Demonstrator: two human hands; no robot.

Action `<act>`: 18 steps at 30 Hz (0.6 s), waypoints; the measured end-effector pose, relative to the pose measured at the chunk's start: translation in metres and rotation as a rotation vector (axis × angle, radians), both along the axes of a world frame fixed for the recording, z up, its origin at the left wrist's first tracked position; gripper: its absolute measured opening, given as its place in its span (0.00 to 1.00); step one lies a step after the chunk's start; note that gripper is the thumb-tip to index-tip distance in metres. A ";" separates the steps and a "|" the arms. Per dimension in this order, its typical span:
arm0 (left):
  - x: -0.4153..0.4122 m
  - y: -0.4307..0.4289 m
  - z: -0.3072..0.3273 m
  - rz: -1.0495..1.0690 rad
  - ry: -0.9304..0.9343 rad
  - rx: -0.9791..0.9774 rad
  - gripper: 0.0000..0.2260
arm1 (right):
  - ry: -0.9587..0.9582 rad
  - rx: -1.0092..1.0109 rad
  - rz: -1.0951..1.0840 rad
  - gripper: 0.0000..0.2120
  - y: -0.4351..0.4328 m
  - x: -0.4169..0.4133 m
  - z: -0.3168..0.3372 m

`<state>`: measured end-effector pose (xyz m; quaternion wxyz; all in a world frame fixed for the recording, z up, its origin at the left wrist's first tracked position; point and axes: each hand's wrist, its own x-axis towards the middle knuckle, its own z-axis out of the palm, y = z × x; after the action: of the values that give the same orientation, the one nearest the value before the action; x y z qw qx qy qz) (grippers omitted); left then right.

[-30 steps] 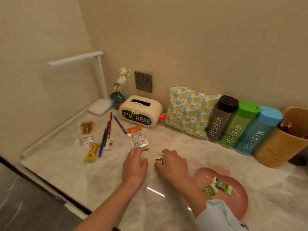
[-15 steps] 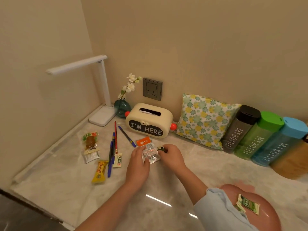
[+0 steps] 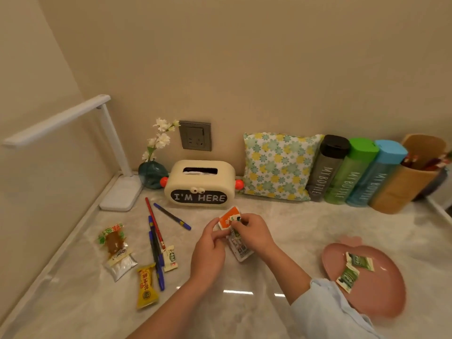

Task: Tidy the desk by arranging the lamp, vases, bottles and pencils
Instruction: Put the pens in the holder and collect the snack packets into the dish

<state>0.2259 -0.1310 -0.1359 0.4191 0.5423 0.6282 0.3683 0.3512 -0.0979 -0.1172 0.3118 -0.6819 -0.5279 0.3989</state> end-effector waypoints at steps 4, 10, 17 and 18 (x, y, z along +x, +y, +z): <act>0.044 -0.007 0.008 -0.127 -0.117 0.069 0.22 | -0.043 0.134 -0.176 0.07 -0.025 0.048 0.014; 0.133 -0.038 0.016 -0.377 -0.146 0.130 0.23 | -0.086 0.236 -0.408 0.02 -0.084 0.138 0.028; 0.203 -0.072 0.014 -0.573 -0.067 0.158 0.23 | -0.228 0.163 -0.542 0.15 -0.132 0.209 0.016; 0.212 -0.078 0.012 -0.587 -0.046 0.194 0.23 | -0.243 0.150 -0.537 0.18 -0.138 0.218 0.013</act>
<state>0.4379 -0.2089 -0.1237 0.4681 0.7296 0.3970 0.3017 0.5688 -0.2355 -0.1045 0.3901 -0.8149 -0.3900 0.1778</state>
